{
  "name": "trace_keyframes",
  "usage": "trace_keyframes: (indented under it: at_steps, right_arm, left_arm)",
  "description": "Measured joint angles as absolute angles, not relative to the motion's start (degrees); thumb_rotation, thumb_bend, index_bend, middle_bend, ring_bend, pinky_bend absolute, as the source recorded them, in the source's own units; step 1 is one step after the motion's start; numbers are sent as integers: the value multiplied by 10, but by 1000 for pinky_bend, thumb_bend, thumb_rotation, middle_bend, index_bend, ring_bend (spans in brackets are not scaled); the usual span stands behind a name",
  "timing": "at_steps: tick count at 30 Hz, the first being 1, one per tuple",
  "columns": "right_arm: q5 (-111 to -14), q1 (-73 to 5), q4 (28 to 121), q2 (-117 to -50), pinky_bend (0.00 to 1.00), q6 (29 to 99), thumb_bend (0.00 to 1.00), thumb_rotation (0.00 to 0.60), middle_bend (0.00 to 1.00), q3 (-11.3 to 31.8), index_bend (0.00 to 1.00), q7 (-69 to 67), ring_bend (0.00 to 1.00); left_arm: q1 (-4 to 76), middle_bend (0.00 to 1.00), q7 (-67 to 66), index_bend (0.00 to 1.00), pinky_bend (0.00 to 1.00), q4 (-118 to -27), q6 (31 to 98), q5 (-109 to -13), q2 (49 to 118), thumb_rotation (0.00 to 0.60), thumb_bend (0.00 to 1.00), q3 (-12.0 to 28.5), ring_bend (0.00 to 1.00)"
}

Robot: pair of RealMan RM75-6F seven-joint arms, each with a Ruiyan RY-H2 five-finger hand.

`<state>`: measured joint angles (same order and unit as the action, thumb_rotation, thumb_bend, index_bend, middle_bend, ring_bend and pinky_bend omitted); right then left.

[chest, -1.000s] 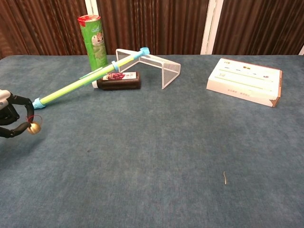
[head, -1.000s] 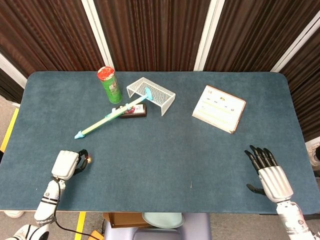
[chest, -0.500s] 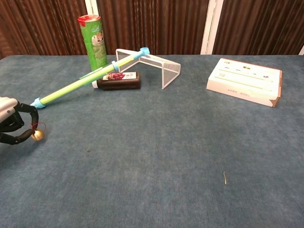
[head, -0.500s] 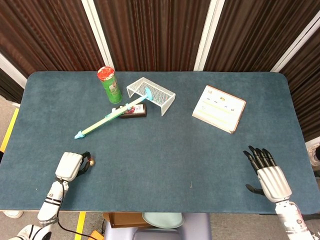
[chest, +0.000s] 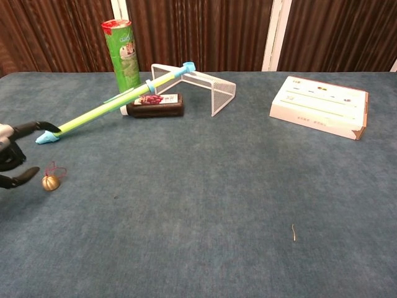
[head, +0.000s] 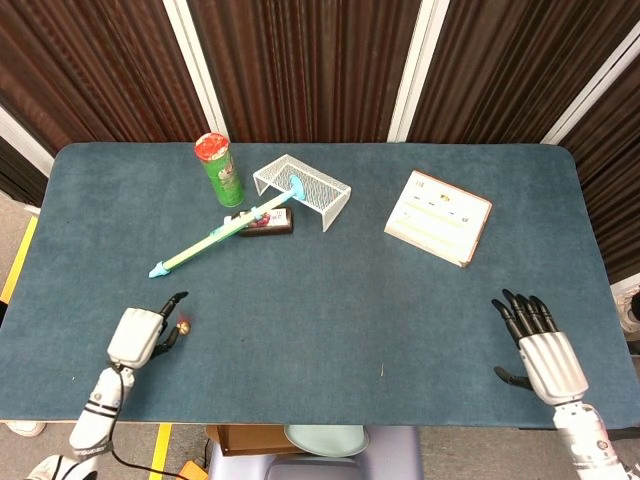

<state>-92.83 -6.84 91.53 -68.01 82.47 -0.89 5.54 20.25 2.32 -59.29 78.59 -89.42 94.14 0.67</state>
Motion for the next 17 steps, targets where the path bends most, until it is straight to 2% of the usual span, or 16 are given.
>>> trace_keyframes:
  at_steps: [1, 3, 4, 5, 11, 13, 17]
  right_arm:
    - [-928, -68, 916, -679, 0, 827, 182, 600, 0, -9, 0, 54, 0]
    - [-927, -65, 917, -676, 0, 830, 181, 600, 0, -8, 0, 52, 0]
    - [-926, -64, 918, -675, 0, 831, 181, 600, 0, -8, 0, 53, 0]
    - [-924, -64, 920, -674, 0, 831, 181, 600, 0, -8, 0, 54, 0]
    - [-903, -56, 936, -667, 0, 836, 181, 600, 0, -2, 0, 88, 0]
    - [-898, -54, 942, -665, 0, 837, 181, 600, 0, 0, 0, 97, 0]
    - [-904, -53, 948, -662, 0, 833, 181, 600, 0, -4, 0, 101, 0]
  left_arm:
    - [198, 576, 24, 151, 773, -602, 799, -896, 935, 600, 429, 7, 608]
    - [183, 118, 28, 97, 248, -630, 836, -901, 910, 600, 425, 6, 121]
    - [175, 48, 28, 80, 147, -646, 853, -903, 895, 600, 422, 5, 40]
    - [163, 3, 26, 63, 76, -670, 876, -906, 873, 600, 417, 2, 0]
    - [86, 0, 54, 57, 19, -813, 966, -940, 744, 600, 403, -43, 0]
    - [66, 0, 70, 56, 10, -836, 988, -953, 708, 600, 402, -59, 0]
    - [54, 0, 64, 56, 9, -848, 981, -956, 683, 600, 402, -66, 0]
